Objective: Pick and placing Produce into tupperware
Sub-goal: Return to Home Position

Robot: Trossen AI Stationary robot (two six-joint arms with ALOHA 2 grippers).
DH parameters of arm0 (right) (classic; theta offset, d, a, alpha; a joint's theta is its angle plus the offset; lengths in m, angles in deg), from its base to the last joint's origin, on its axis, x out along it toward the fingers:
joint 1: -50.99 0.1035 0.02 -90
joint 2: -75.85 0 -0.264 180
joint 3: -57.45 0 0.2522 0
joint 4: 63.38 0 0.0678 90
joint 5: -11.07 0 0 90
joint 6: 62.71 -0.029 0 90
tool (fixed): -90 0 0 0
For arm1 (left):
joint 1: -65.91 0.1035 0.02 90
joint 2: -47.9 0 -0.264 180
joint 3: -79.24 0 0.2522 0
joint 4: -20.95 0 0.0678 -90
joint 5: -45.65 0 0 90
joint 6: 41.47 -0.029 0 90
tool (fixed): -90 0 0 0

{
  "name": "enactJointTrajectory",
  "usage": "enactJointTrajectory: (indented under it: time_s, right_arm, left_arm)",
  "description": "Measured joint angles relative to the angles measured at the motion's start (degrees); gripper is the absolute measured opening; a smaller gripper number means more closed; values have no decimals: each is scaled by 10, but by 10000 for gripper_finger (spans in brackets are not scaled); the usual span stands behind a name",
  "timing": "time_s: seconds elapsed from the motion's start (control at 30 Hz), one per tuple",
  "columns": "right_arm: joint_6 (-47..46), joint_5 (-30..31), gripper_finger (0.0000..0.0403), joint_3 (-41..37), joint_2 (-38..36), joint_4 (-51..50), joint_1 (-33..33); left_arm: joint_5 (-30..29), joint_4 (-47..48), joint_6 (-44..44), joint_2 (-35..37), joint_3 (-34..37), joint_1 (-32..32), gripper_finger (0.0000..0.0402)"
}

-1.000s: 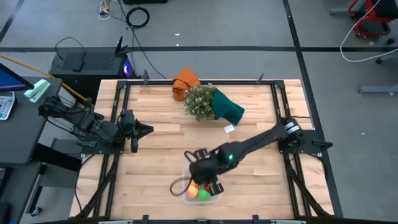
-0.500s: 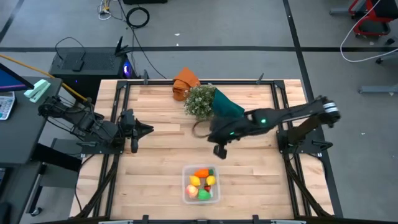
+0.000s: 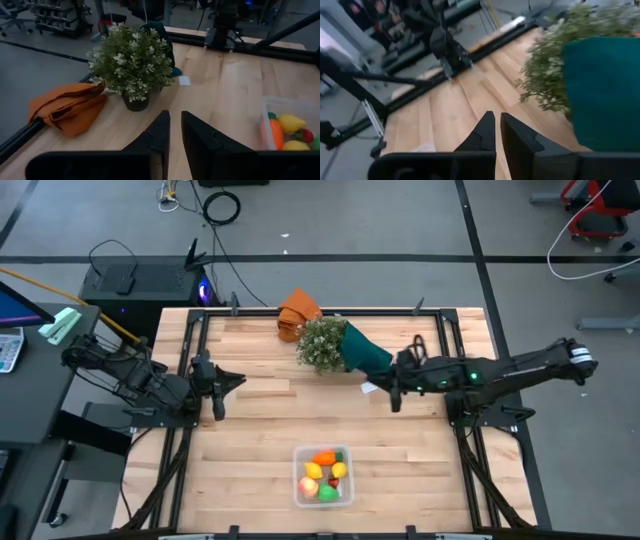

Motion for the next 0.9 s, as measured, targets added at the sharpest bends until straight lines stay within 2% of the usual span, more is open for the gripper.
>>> enactJointTrajectory:
  time_s: [0.2, 0.47, 0.7, 0.9]
  right_arm:
    - [1, 1, 0, -113, -127, 58, 1]
    - [26, -8, 0, -206, -269, 82, 1]
    - [41, -46, 0, -252, -356, 81, 1]
    - [41, -49, 0, -287, -411, 81, 1]
  left_arm:
    - [-1, 0, 20, 0, 0, 0, 53]
    - [-1, 2, 25, 0, 0, 0, 61]
    - [-1, 5, 38, 0, 0, 0, 56]
    - [-1, 12, 81, 0, 0, 0, 61]
